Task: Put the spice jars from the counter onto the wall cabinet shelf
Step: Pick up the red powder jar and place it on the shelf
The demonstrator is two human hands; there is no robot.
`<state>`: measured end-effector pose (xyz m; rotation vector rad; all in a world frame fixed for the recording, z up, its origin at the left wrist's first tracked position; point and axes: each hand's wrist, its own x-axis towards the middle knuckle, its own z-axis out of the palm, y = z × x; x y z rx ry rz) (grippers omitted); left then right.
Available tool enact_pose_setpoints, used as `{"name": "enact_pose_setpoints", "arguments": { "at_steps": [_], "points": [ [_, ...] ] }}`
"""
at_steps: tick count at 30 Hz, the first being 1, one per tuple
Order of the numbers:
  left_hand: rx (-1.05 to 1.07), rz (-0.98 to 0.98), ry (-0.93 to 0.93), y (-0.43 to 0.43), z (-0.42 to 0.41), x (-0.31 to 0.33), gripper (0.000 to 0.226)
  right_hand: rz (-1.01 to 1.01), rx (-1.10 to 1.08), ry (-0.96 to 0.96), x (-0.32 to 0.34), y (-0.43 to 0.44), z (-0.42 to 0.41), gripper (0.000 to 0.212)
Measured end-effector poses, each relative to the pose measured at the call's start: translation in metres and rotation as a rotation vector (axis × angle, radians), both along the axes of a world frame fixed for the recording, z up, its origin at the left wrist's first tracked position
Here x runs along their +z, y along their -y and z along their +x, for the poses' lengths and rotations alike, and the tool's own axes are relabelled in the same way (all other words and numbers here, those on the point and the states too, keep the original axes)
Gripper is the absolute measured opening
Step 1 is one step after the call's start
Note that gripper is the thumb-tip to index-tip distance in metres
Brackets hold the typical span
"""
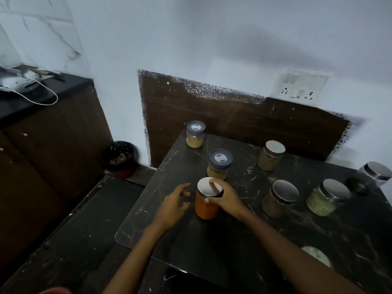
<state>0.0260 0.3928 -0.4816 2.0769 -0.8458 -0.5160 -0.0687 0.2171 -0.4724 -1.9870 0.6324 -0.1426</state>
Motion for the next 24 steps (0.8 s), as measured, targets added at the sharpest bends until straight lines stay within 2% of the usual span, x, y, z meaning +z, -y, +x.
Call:
{"name": "enact_pose_setpoints", "arguments": {
  "at_steps": [2,6,9,12,15,24],
  "points": [
    [-0.04,-0.04,-0.016,0.0,-0.003,0.004,0.077,0.058,0.001,0.012,0.006,0.003,-0.004,0.063],
    [-0.26,-0.067,0.024,0.001,-0.009,0.015,0.107,0.137,0.047,0.056,0.024,0.008,-0.009,0.05],
    [-0.365,-0.024,0.125,0.003,-0.012,0.022,0.114,0.184,0.039,0.063,0.035,0.013,-0.011,0.034],
    [-0.383,-0.043,0.217,0.003,-0.012,0.029,0.11,0.209,0.051,0.045,0.043,0.018,-0.011,0.027],
    [-0.379,-0.067,0.214,0.0,-0.01,0.034,0.108,0.228,0.072,0.011,0.049,0.021,-0.011,0.028],
    [-0.426,-0.051,0.083,-0.002,-0.012,0.045,0.126,0.347,0.203,-0.075,0.061,0.019,-0.014,0.045]
  ]
}}
